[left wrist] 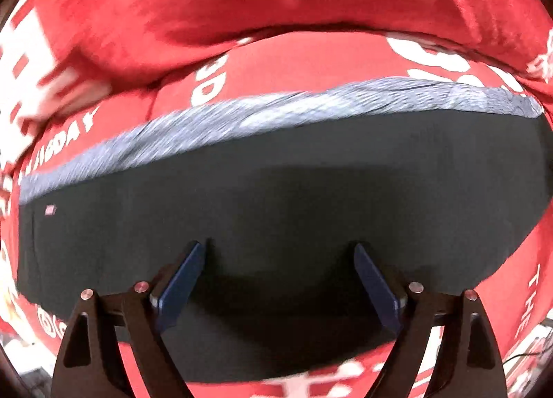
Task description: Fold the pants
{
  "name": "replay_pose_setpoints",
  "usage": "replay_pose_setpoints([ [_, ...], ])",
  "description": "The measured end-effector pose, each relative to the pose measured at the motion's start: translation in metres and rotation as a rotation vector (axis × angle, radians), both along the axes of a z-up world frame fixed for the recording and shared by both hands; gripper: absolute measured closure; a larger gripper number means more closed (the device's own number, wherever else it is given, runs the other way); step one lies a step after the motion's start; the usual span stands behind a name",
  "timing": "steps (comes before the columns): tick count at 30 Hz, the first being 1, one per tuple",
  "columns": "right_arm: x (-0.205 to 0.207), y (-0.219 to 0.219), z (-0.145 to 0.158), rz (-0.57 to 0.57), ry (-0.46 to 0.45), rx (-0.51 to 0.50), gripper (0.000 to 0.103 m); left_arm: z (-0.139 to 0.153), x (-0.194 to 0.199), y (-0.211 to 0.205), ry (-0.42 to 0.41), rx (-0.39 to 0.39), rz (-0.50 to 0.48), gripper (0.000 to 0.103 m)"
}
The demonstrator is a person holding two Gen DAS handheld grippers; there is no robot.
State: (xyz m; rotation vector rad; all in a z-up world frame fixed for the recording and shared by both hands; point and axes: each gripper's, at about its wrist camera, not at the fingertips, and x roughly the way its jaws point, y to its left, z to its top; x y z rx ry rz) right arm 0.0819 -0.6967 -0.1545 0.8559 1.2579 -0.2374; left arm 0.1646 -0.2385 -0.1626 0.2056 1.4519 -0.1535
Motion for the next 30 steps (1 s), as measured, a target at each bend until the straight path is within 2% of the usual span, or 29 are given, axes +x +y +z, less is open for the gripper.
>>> replay_pose_setpoints([
  [2, -0.007, 0.028, 0.003, 0.06, -0.009, 0.047, 0.062, 0.004, -0.006, 0.017, 0.005, -0.002, 0.031, 0.014],
  [7, -0.013, 0.109, -0.001, 0.189, -0.005, 0.163, 0.062, 0.021, -0.02, 0.056, -0.025, -0.018, 0.054, 0.014],
  [11, -0.012, 0.203, -0.008, 0.284, 0.004, 0.25, 0.062, 0.029, -0.022, 0.086, -0.056, -0.007, 0.042, 0.014],
  [14, -0.016, 0.263, -0.011, 0.323, 0.005, 0.309, 0.062, 0.032, -0.022, 0.127, -0.053, 0.009, 0.068, 0.014],
  [19, -0.007, 0.346, -0.013, 0.393, 0.024, 0.351, 0.062, 0.038, -0.014, 0.211, -0.108, 0.043, 0.128, 0.014],
  [22, 0.005, 0.374, -0.005, 0.445, 0.023, 0.334, 0.06, 0.034, -0.005, 0.246, -0.131, 0.049, 0.165, 0.014],
  [24, 0.005, 0.379, -0.005, 0.455, 0.027, 0.326, 0.054, 0.022, 0.001, 0.266, -0.116, 0.055, 0.18, 0.014],
  [26, 0.005, 0.39, -0.012, 0.447, 0.05, 0.327, 0.053, 0.002, 0.003, 0.28, -0.091, 0.094, 0.185, 0.014],
  [27, 0.004, 0.394, -0.019, 0.434, 0.066, 0.339, 0.053, -0.005, 0.002, 0.287, -0.089, 0.066, 0.182, 0.012],
  [28, 0.0, 0.396, -0.024, 0.418, 0.078, 0.357, 0.053, -0.005, -0.001, 0.292, -0.119, 0.047, 0.182, 0.005],
  [30, -0.006, 0.4, -0.034, 0.391, 0.087, 0.396, 0.053, -0.008, -0.003, 0.297, -0.115, 0.032, 0.176, 0.003],
])
